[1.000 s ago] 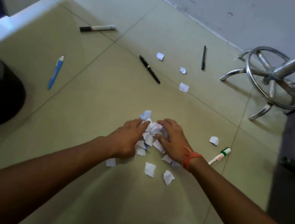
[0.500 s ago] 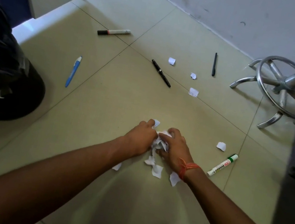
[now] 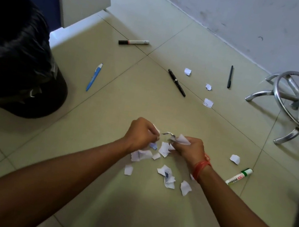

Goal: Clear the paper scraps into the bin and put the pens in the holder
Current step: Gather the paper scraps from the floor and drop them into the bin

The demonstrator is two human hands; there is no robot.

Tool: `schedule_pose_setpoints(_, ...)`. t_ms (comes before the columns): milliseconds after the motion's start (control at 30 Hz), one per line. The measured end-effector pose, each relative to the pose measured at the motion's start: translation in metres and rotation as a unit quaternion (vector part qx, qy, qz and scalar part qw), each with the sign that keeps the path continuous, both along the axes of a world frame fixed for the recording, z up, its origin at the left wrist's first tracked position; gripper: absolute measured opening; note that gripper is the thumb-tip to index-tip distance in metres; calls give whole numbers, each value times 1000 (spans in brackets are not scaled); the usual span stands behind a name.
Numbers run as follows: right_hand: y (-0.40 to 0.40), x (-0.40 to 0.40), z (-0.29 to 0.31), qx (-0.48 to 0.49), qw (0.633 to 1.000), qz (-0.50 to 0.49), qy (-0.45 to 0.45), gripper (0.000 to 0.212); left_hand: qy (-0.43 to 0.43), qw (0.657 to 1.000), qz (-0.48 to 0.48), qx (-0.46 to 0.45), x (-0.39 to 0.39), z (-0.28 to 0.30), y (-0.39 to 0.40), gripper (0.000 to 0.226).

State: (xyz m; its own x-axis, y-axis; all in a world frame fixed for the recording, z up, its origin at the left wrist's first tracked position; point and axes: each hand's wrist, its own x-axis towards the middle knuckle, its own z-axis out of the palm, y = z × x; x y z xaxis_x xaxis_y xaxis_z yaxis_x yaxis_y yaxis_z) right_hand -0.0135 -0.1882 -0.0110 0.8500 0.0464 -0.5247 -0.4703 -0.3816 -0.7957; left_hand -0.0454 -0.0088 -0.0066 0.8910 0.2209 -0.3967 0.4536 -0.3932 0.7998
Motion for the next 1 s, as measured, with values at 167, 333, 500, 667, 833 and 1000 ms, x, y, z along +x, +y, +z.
schedule_pose_setpoints(167, 50, 25, 53, 191, 981, -19, 9, 9, -88, 975, 171, -110, 12, 49, 41, 13)
schedule_pose_setpoints(333, 149, 44, 118, 275, 957, 85, -40, 7, -205, 922, 302, -126, 0, 127, 114, 14)
schedule_pose_setpoints(500, 269, 28, 194, 329, 904, 234, -142, 9, -307, 852, 422, -44, -43, 195, 201, 8)
schedule_pose_setpoints(667, 365, 9, 225, 161, 865, 341, -330, 23, -273, 829, 464, 153, -92, 216, 263, 10)
schedule_pose_setpoints(833, 427, -1, 218, -139, 769, 462, -418, 15, -56, 894, 363, 258, -101, 196, 311, 11)
schedule_pose_setpoints(1000, 428, 0, 207, -218, 694, 546, -416, 41, 8, 895, 345, 283, -93, 188, 321, 21)
